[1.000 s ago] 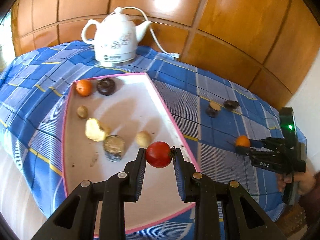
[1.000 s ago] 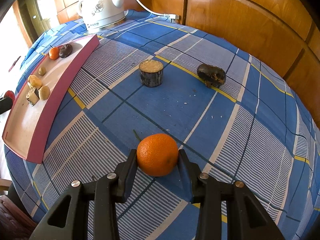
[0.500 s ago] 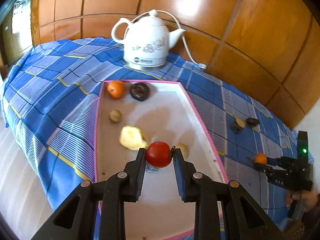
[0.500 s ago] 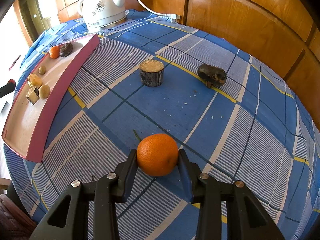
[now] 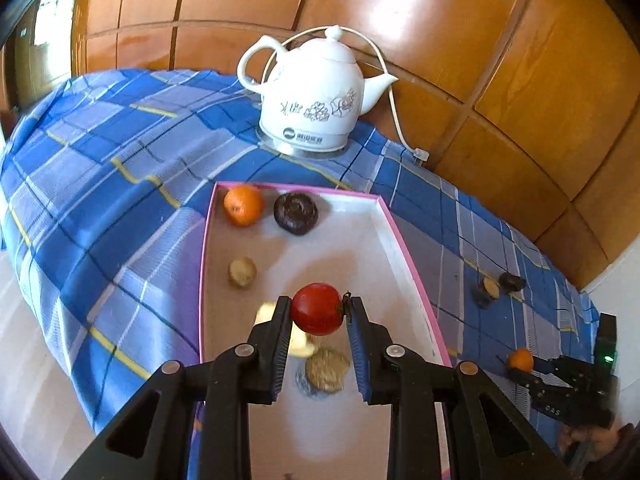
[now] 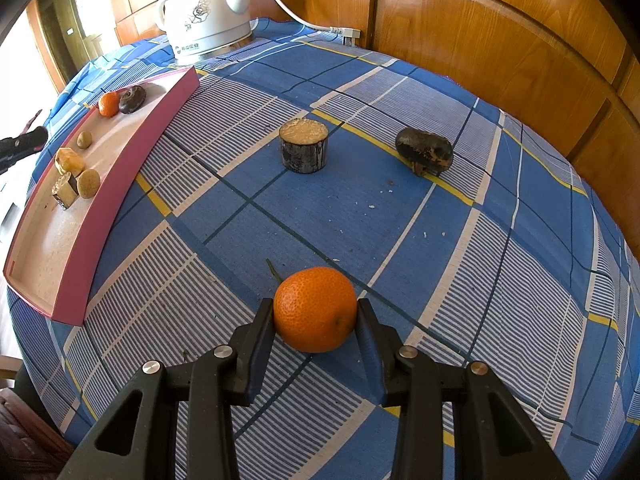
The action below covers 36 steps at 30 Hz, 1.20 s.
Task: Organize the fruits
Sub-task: 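Carry the tomato over the tray and open the left gripper, then withdraw the left gripper from the tomato above the tray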
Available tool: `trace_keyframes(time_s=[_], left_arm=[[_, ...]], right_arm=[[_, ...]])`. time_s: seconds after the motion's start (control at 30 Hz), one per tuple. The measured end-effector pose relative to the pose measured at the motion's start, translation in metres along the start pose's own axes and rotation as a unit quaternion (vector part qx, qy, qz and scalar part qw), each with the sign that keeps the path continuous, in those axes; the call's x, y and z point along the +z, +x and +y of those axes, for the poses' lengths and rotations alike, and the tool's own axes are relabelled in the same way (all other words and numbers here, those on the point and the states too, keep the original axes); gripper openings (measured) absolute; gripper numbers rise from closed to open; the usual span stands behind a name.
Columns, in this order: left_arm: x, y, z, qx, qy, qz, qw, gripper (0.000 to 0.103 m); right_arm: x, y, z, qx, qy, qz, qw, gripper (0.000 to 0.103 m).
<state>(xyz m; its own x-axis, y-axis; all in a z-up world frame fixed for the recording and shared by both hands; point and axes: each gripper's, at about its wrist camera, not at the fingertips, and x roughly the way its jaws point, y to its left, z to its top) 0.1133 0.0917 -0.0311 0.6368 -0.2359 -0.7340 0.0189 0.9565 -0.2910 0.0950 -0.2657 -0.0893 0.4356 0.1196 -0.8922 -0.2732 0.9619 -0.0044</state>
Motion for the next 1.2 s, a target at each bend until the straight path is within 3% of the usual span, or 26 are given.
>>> trace_keyframes(time_s=[0.5,0.63,0.9,1.2], left_arm=[[0.019,0.058,-0.002,0.049,0.012,0.026,0.9984,0.029],[0.017,0.062,-0.004,0.061,0.019,0.024,0.9977,0.038],[0.009,0.039,-0.019,0.076,0.044,-0.006,0.9961,0.044],[-0.013,0.002,-0.04,0.068,0.07,-0.039,0.9945,0.048]], right_arm=[[0.0,0.0,0.0,0.001,0.001,0.0,1.0,0.04],[0.0,0.0,0.0,0.001,0.002,0.0,1.0,0.04],[0.0,0.0,0.0,-0.001,0.0,0.0,1.0,0.04],[-0.001,0.0,0.002,-0.007,-0.002,-0.001,1.0,0.04]])
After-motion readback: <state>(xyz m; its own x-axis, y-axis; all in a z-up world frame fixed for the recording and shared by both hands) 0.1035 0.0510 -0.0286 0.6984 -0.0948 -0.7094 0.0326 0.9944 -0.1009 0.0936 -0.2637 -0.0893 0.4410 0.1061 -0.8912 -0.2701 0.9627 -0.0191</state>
